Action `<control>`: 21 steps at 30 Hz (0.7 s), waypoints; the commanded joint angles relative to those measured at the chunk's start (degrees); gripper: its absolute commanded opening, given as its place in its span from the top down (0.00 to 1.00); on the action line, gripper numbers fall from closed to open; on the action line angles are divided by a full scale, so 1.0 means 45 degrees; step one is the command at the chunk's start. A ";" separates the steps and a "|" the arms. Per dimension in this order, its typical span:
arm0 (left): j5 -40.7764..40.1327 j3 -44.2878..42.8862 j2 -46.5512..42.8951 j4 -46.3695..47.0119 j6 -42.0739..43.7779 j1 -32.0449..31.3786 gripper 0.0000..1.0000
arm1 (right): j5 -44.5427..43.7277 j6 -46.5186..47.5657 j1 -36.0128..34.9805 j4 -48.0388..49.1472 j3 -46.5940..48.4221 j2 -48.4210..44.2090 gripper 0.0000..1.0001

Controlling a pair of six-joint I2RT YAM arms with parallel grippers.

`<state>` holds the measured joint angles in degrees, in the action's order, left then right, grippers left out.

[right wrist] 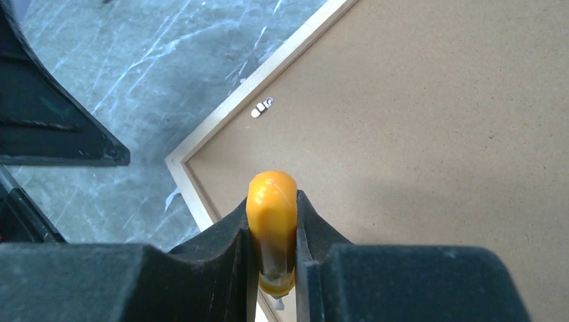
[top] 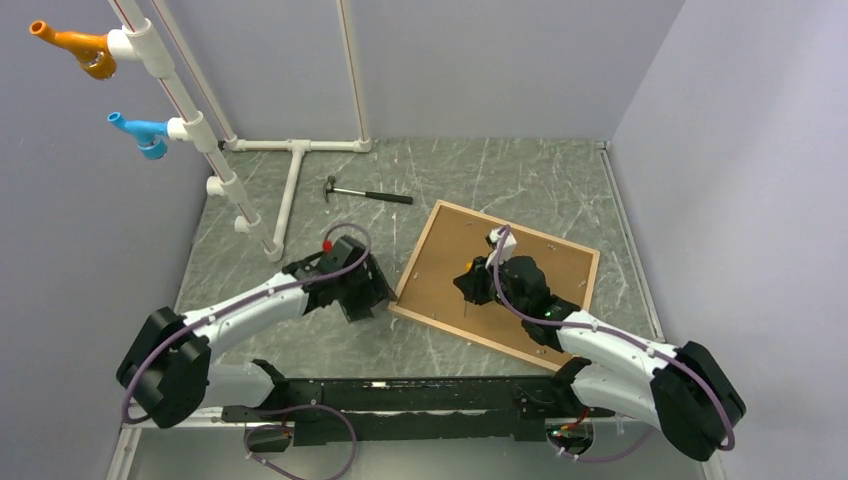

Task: Take the photo out of the frame

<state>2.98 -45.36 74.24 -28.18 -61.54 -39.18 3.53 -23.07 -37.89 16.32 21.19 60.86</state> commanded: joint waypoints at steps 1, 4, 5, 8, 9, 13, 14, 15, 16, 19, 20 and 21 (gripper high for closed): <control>0.0882 0.2250 -0.1394 0.2645 -0.6072 -0.0354 0.30 | 0.0196 0.0150 0.0040 0.1408 -0.0438 -0.1051 1.00; -0.0343 0.2878 -0.1731 0.3173 -0.8117 -0.0981 0.27 | 0.0433 0.0118 0.0041 0.1498 -0.0691 -0.1488 1.00; -0.0577 0.2818 -0.1646 0.3099 -0.8412 -0.1174 0.25 | 0.0410 0.0109 0.0031 0.1499 -0.0750 -0.1588 1.00; -0.0514 0.2610 -0.0849 0.3611 -0.8901 -0.1473 0.23 | 0.0284 0.0127 0.0043 0.1407 -0.0845 -0.1855 1.00; -0.0383 0.2502 -0.0323 0.3849 -0.9005 -0.1502 0.22 | 0.0304 0.0097 0.0056 0.1454 -0.0903 -0.1939 1.00; -0.0300 0.1995 0.1149 0.4408 -0.9509 -0.1938 0.25 | 0.0547 0.0033 0.0041 0.1619 -0.1029 -0.2075 1.00; -0.0273 0.1971 0.1385 0.4515 -0.9779 -0.2065 0.29 | 0.0576 0.0027 0.0051 0.1676 -0.1068 -0.2079 1.00; -0.0329 0.2022 0.1549 0.4573 -1.0126 -0.2213 0.30 | 0.0572 0.0029 0.0062 0.1683 -0.1092 -0.2074 1.00; -0.0475 0.2089 0.1625 0.4624 -1.0435 -0.2346 0.31 | 0.0547 0.0029 0.0043 0.1654 -0.1112 -0.2079 1.00; -0.0624 0.2134 0.1921 0.4571 -1.0886 -0.2455 0.36 | 0.0496 0.0046 0.0048 0.1631 -0.1132 -0.2163 1.00; -0.0624 0.2132 0.2028 0.4623 -1.0940 -0.2464 0.38 | 0.0554 0.0034 0.0042 0.1638 -0.1134 -0.2205 1.00; -0.0624 0.2115 0.2112 0.4632 -1.1011 -0.2465 0.40 | 0.0621 0.0020 0.0048 0.1644 -0.1135 -0.2246 1.00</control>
<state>1.69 -34.74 82.28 -8.58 -103.28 -49.80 5.06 -23.11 -37.89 19.84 16.12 52.42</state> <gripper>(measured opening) 0.628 0.216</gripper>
